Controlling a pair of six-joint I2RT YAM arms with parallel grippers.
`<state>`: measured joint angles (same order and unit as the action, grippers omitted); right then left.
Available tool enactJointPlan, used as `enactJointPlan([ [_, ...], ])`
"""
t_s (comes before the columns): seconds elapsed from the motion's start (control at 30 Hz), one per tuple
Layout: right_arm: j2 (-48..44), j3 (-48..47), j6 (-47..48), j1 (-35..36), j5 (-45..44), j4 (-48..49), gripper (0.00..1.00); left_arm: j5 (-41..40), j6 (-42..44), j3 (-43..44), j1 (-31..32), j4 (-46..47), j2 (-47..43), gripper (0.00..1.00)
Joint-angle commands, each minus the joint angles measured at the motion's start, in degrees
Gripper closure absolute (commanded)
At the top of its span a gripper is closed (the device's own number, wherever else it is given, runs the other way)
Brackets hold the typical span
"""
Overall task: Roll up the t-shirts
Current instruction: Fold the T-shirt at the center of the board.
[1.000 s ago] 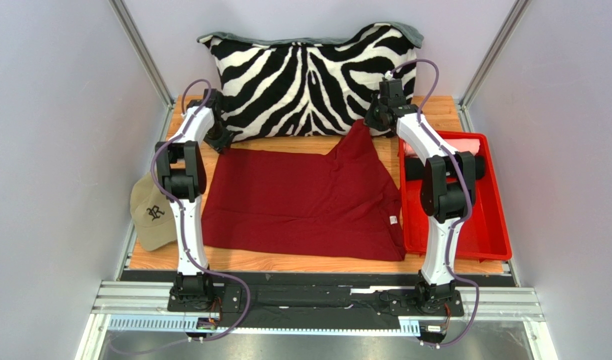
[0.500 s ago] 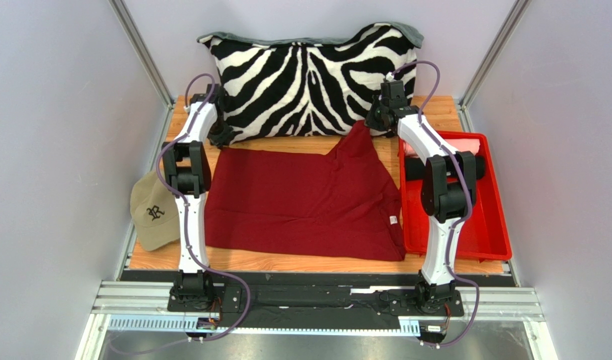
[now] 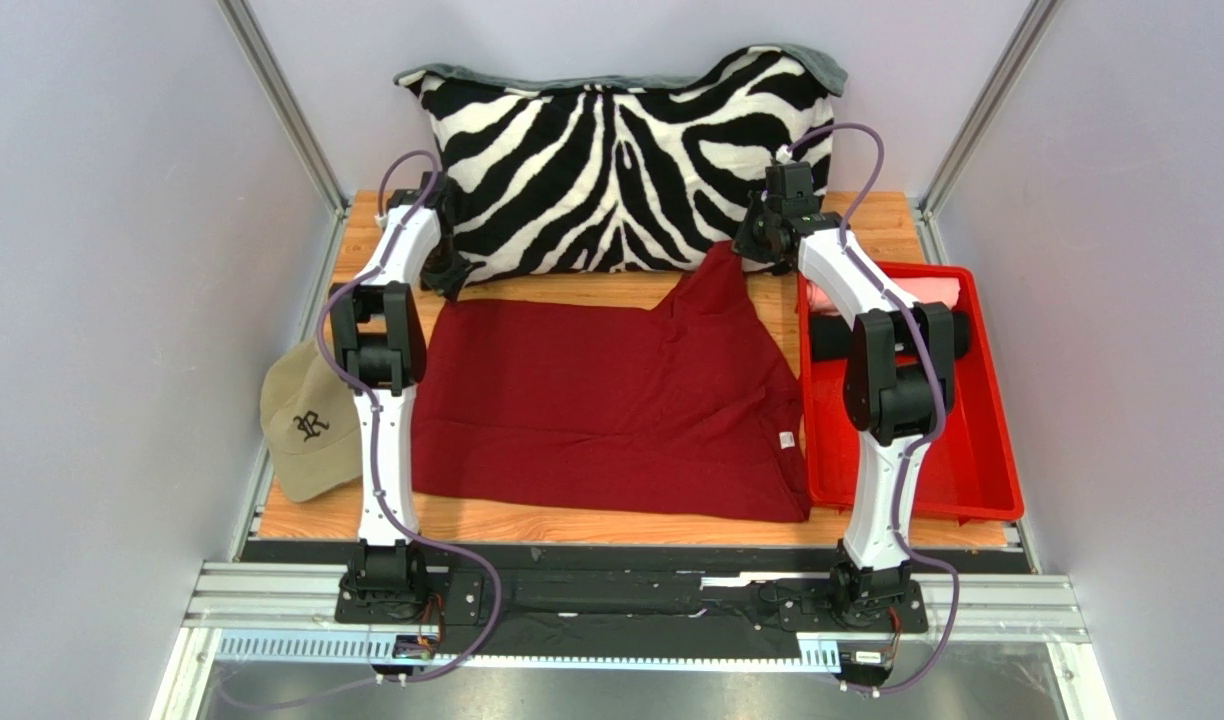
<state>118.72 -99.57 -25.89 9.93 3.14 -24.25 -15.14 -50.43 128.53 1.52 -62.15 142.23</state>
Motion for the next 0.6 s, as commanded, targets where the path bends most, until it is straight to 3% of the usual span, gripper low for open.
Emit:
enactJointPlan([
  [0.0, -3.05, -0.54, -0.65, -0.53, 0.38, 2.45, 1.0, 0.28, 0.16, -2.75, 0.24, 1.32, -2.3, 1.0],
  [0.3, -7.97, -0.27, -1.18, -0.79, -1.03, 1.66, 1.0, 2.82, 3.06, -11.37, -1.17, 11.61, -12.94, 1.0],
  [0.37, -8.68, -0.36, -1.09, -0.79, -1.03, 1.49, 1.0, 5.1, 3.32, -11.11, -4.49, 12.14, -13.38, 1.0],
  [0.57, -8.33, -3.61, -1.18, -0.71, -0.33, -0.79, 1.0, 9.41, 6.66, -9.0, -6.27, 12.49, -13.74, 1.0],
])
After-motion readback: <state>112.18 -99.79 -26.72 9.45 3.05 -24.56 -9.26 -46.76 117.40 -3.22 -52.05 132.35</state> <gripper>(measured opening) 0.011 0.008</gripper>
